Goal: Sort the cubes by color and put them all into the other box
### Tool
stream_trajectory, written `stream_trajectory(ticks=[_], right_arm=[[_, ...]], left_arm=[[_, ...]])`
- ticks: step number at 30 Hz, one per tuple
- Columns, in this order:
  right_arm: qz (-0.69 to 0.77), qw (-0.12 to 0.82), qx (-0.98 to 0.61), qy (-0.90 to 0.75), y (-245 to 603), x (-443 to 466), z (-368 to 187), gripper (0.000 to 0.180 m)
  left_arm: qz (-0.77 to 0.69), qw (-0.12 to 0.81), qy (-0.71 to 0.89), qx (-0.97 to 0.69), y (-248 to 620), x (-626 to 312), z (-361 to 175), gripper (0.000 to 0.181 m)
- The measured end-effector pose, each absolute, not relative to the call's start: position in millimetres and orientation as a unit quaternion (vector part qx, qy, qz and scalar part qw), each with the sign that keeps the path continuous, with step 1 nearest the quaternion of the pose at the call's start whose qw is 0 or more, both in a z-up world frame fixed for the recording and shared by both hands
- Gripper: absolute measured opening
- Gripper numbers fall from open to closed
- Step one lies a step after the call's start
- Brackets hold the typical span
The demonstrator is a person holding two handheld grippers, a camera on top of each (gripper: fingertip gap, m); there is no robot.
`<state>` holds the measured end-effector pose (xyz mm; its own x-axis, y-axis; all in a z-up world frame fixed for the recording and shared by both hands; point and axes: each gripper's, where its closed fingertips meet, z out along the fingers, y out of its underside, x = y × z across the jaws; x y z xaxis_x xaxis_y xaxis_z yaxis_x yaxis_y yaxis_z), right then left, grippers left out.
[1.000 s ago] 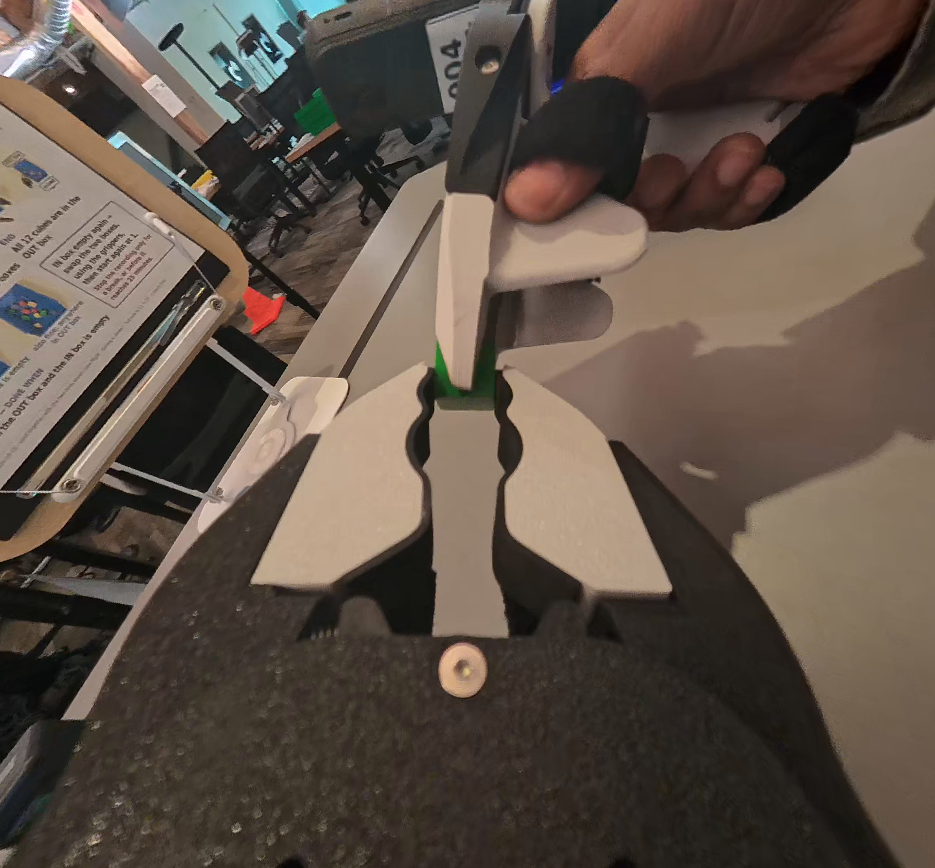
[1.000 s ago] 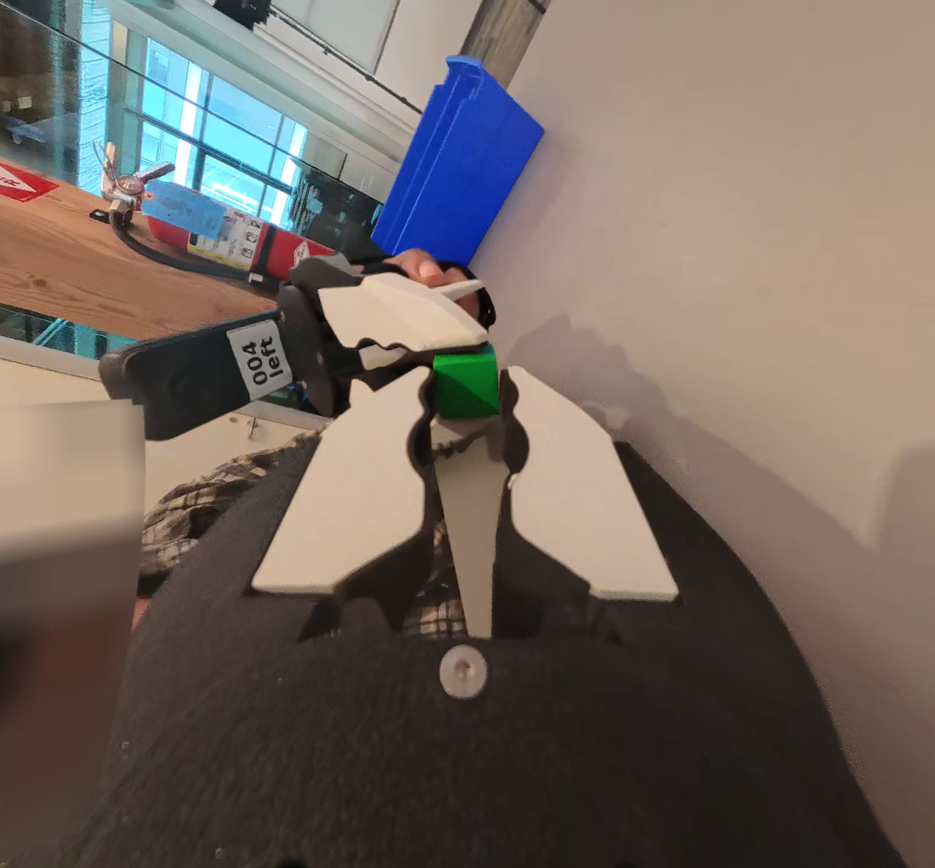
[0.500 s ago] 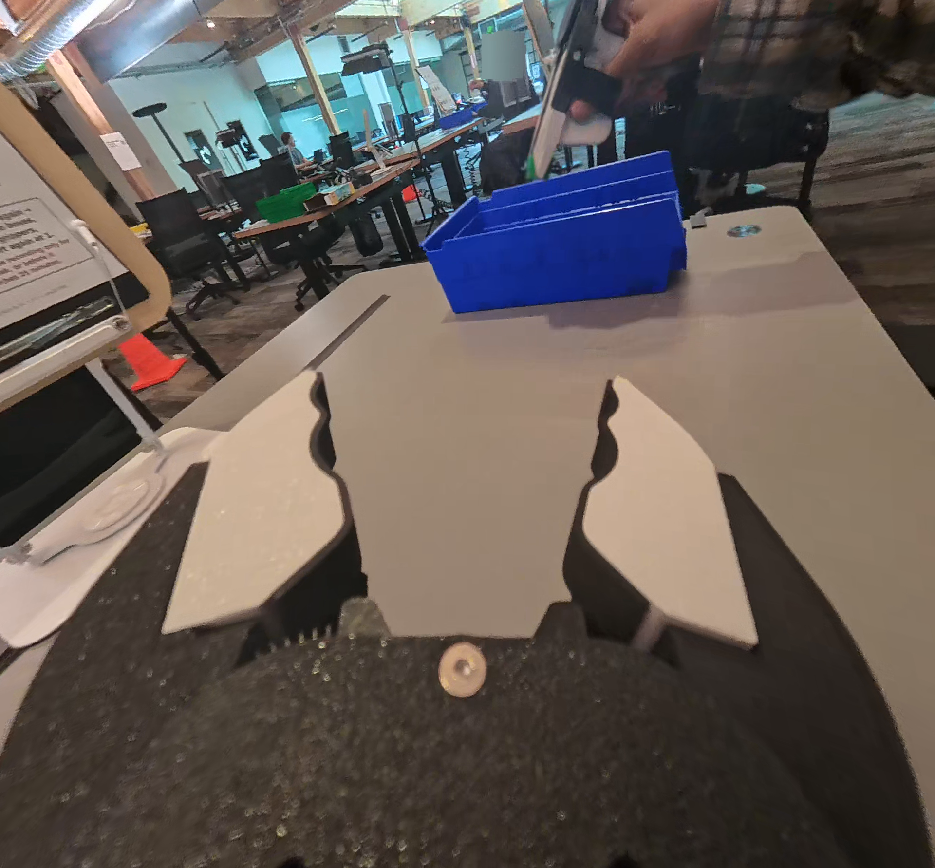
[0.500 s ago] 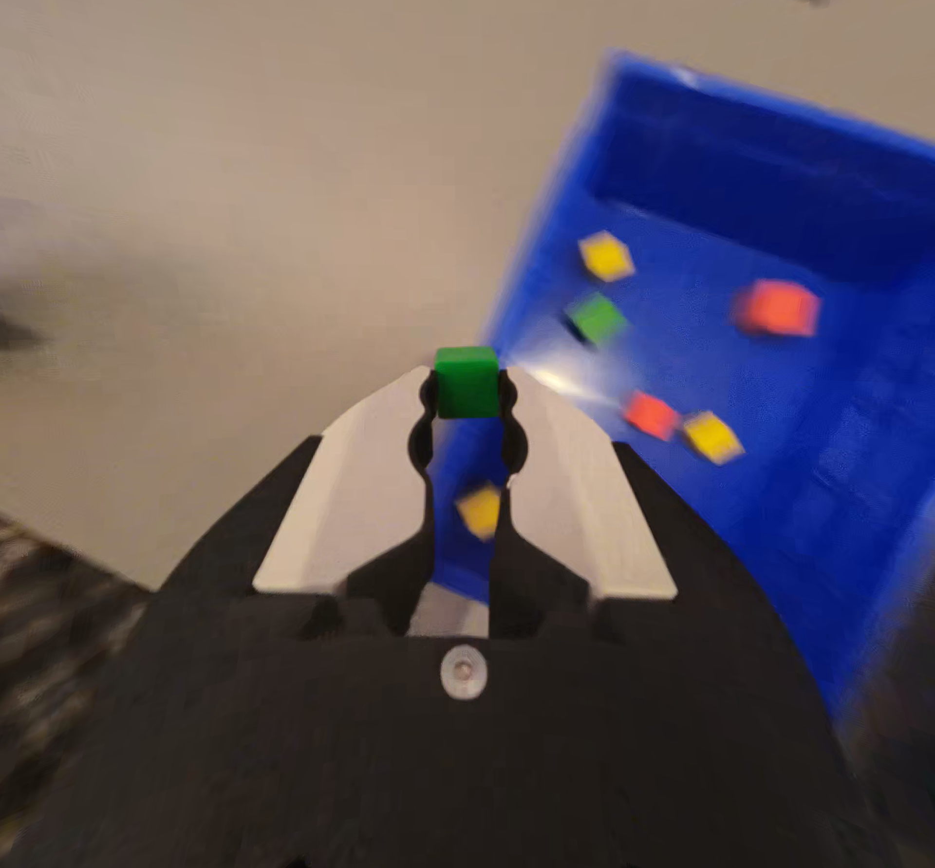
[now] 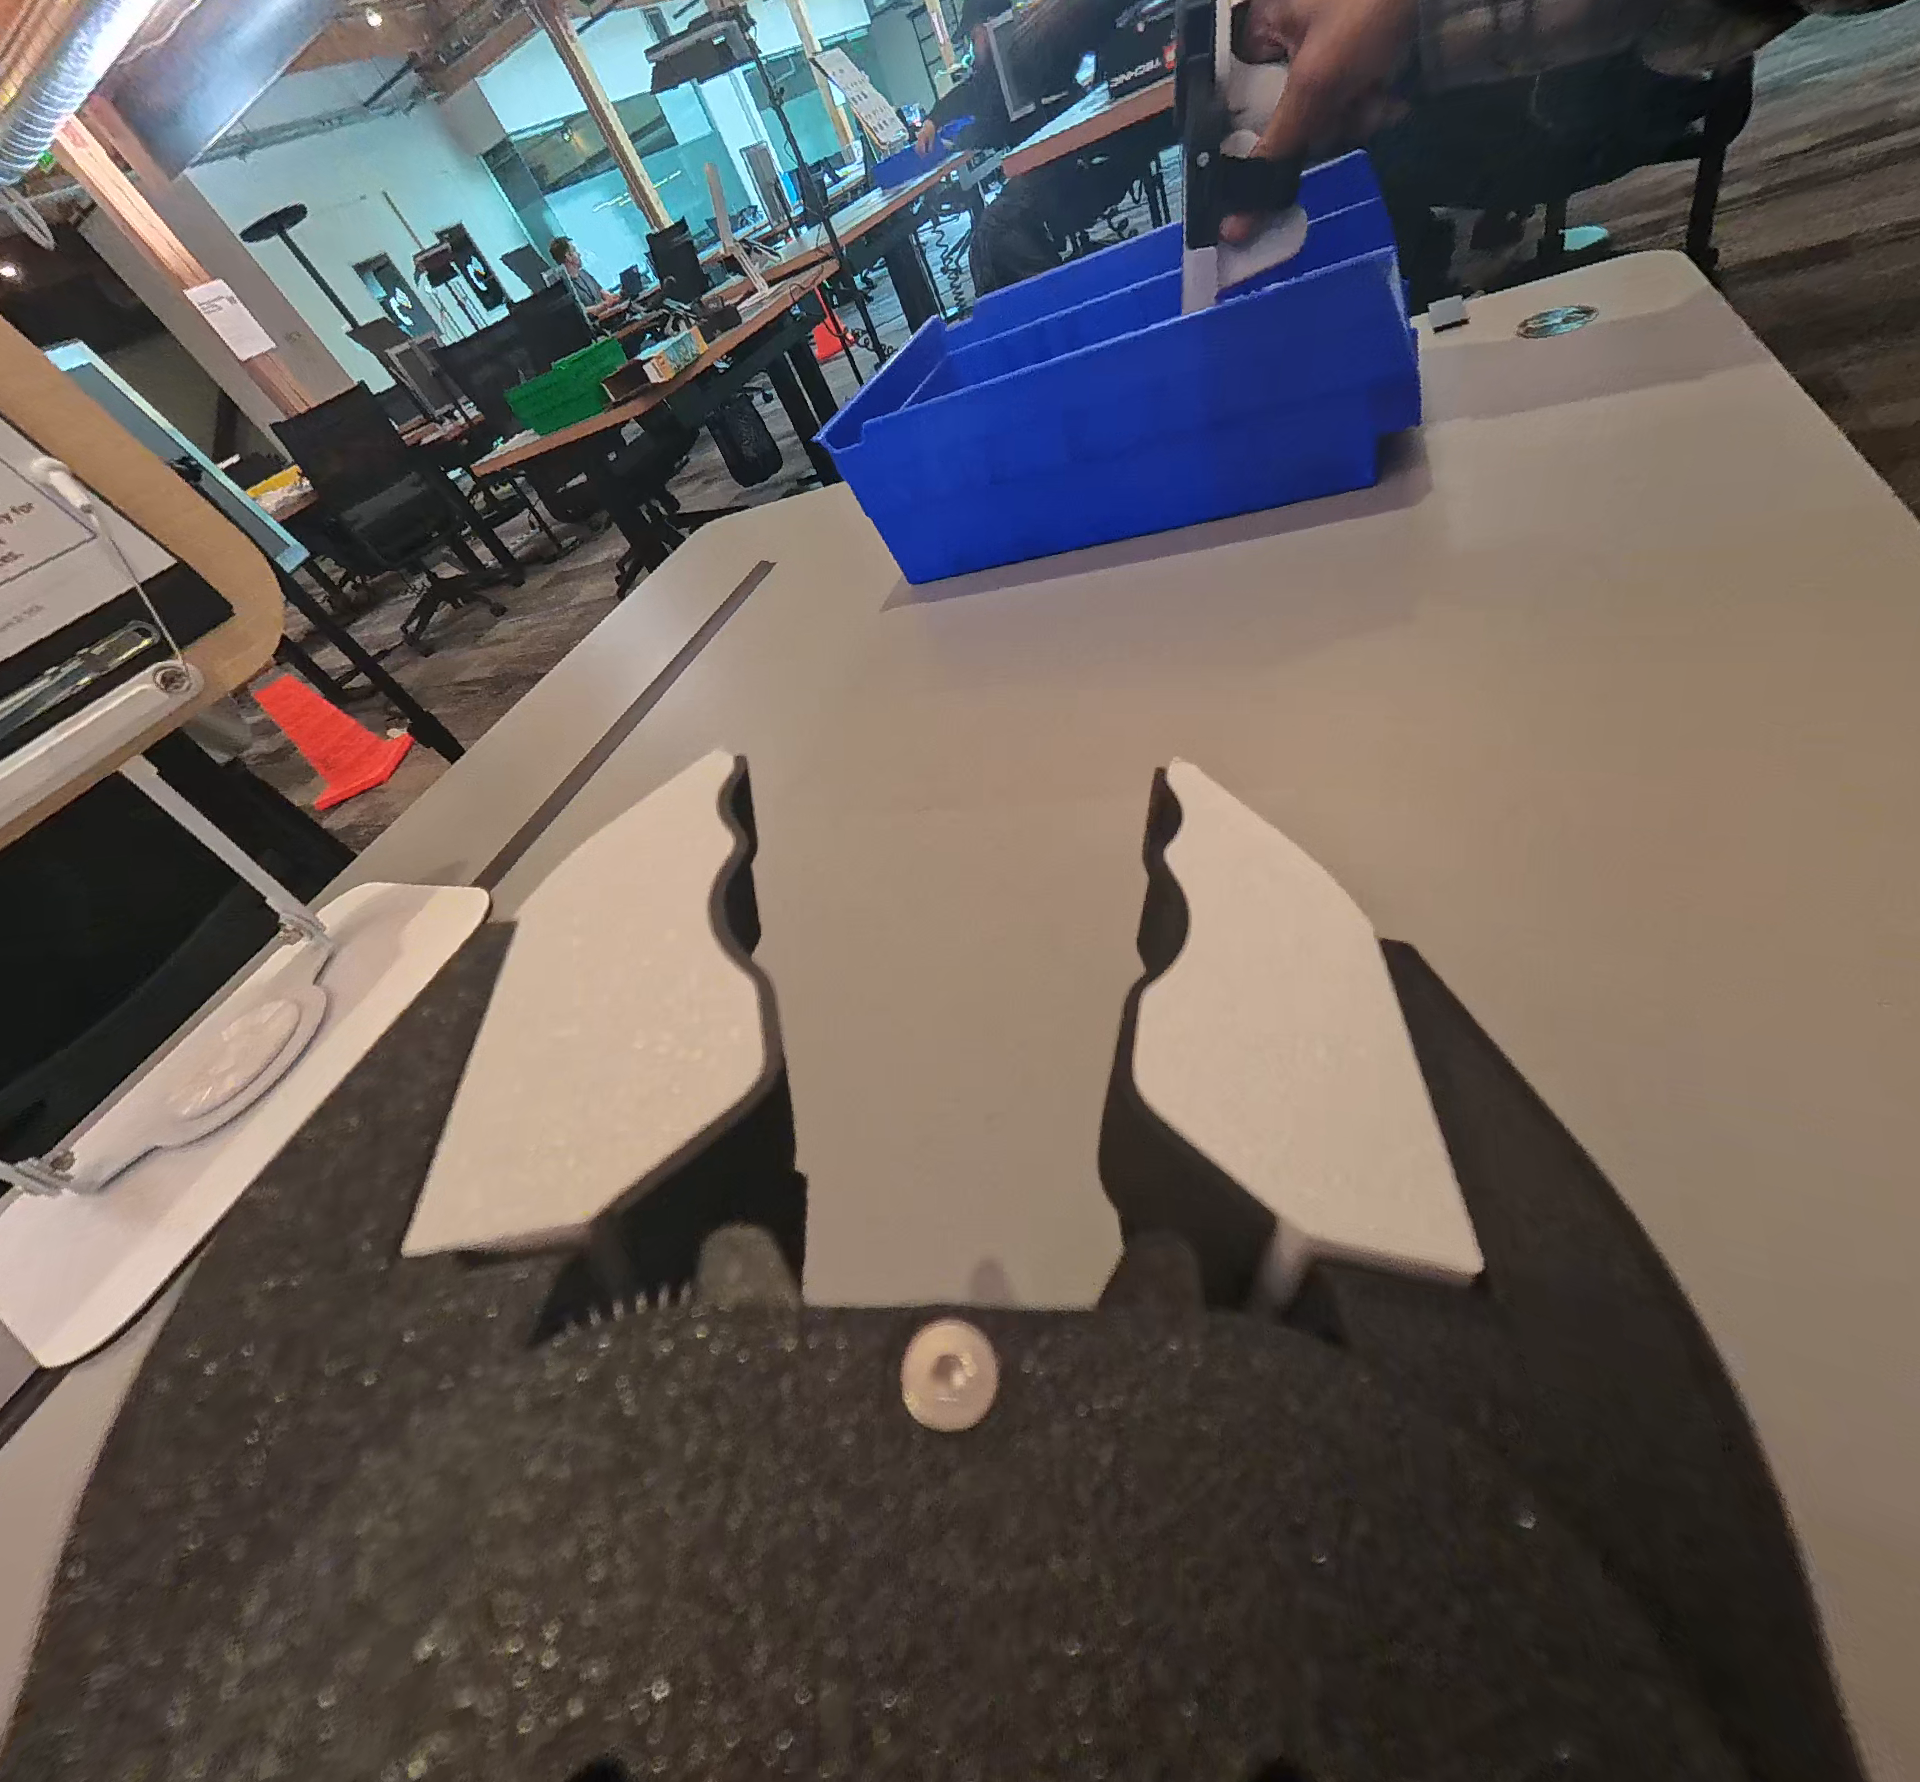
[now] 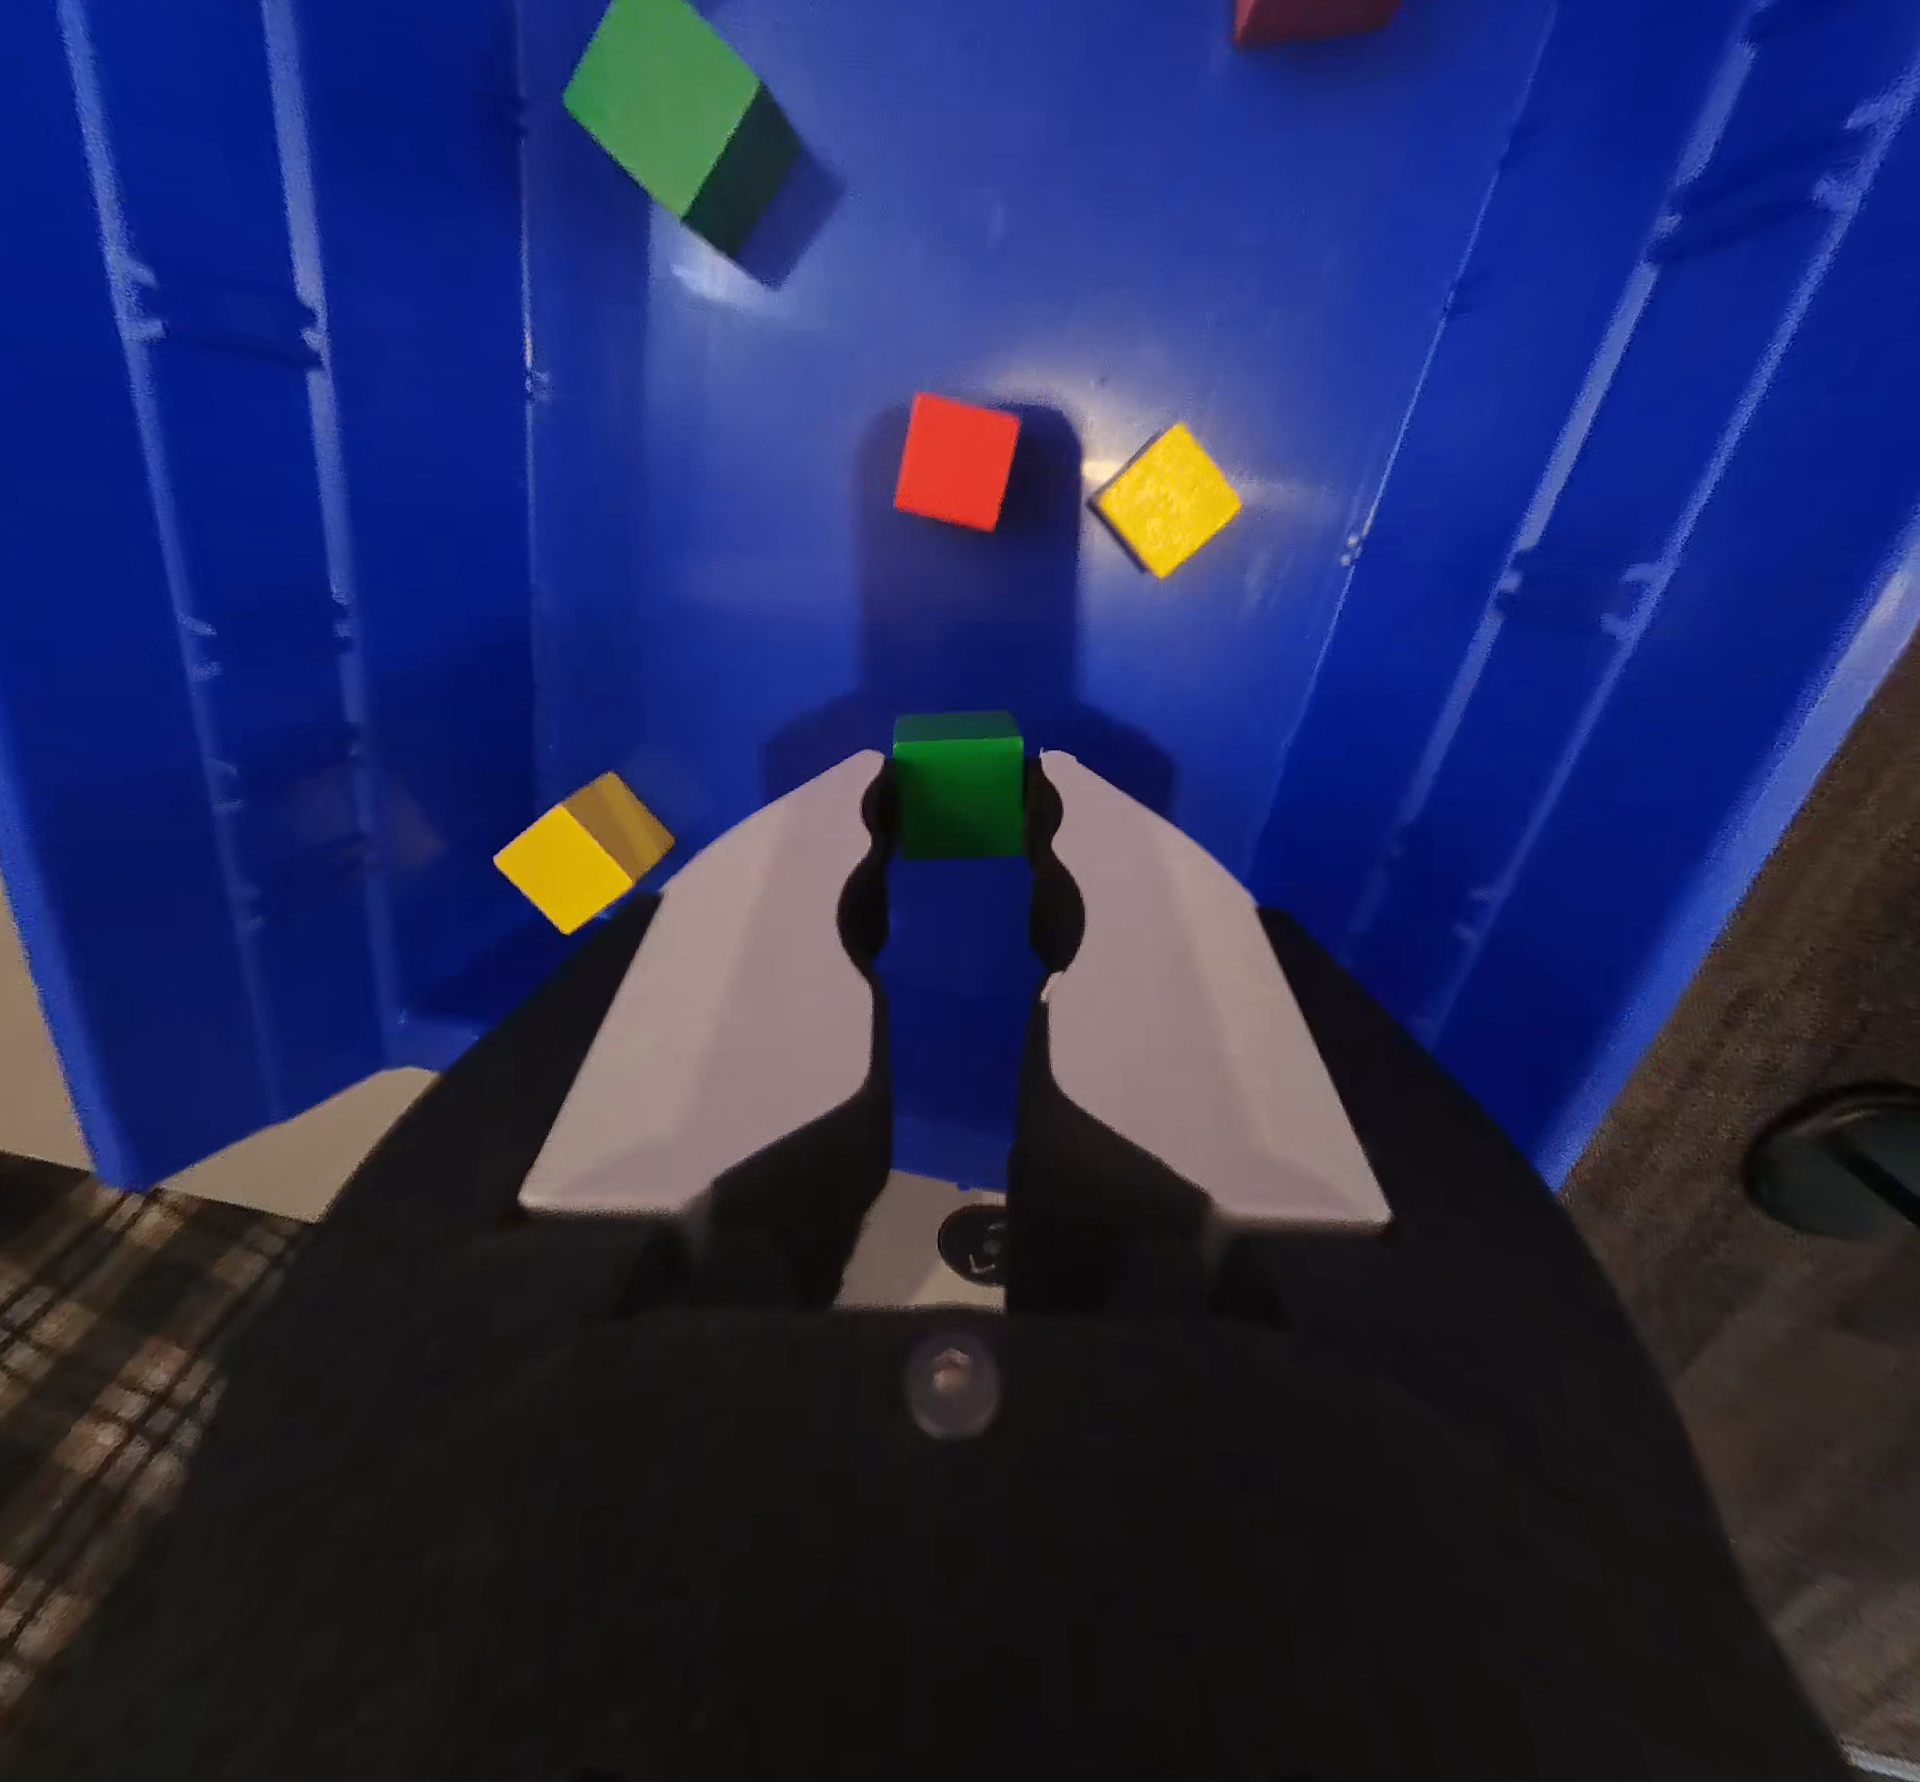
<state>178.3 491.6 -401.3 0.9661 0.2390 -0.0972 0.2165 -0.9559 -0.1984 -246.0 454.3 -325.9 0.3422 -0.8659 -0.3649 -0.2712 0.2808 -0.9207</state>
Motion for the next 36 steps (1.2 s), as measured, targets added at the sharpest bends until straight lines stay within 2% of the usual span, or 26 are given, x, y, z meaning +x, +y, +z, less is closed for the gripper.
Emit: stream_trajectory(ticks=[3,9,15,17,18,21,23,26,29,32,36], right_arm=[[0.065,0.095,-0.987,-0.113,503.2,176.6,-398.5,0.023],[0.042,0.023,-0.992,-0.115,488.2,183.1,-414.6,0.023],[-0.016,-0.009,-0.996,-0.092,483.2,210.0,-436.3,0.024],[-0.040,-0.009,-0.995,-0.087,483.6,215.0,-433.6,0.046],[-0.050,-0.003,-0.995,-0.091,484.2,214.8,-425.4,0.049],[-0.069,0.063,-0.991,-0.098,492.6,202.6,-374.5,0.052],[-0.054,0.140,-0.983,-0.110,499.1,177.7,-326.5,0.053],[0.022,0.282,-0.946,-0.157,501.1,112.0,-258.8,0.051],[0.132,0.422,-0.869,-0.223,487.1,28.6,-216.5,0.046],[0.222,0.510,-0.782,-0.281,467.2,-45.1,-214.9,0.044],[0.321,0.534,-0.707,-0.335,460.5,-124.6,-252.3,0.046]], left_arm=[[-0.245,0.606,0.516,-0.554,457.6,-246.8,-328.4,0.070],[-0.233,0.599,0.524,-0.559,459.0,-247.8,-335.2,0.067],[-0.234,0.588,0.537,-0.558,455.3,-243.2,-340.6,0.067],[-0.224,0.589,0.541,-0.557,455.0,-243.8,-341.3,0.068],[-0.223,0.590,0.540,-0.557,454.8,-244.4,-340.5,0.069],[-0.230,0.594,0.530,-0.560,455.9,-246.9,-335.3,0.070],[-0.237,0.595,0.521,-0.564,457.5,-248.9,-331.4,0.070],[-0.242,0.597,0.508,-0.571,459.7,-252.5,-324.9,0.071],[-0.230,0.604,0.495,-0.580,462.2,-260.6,-314.0,0.069],[-0.202,0.619,0.475,-0.592,461.1,-282.3,-295.0,0.067],[-0.140,0.629,0.450,-0.619,451.2,-348.5,-270.4,0.066]])
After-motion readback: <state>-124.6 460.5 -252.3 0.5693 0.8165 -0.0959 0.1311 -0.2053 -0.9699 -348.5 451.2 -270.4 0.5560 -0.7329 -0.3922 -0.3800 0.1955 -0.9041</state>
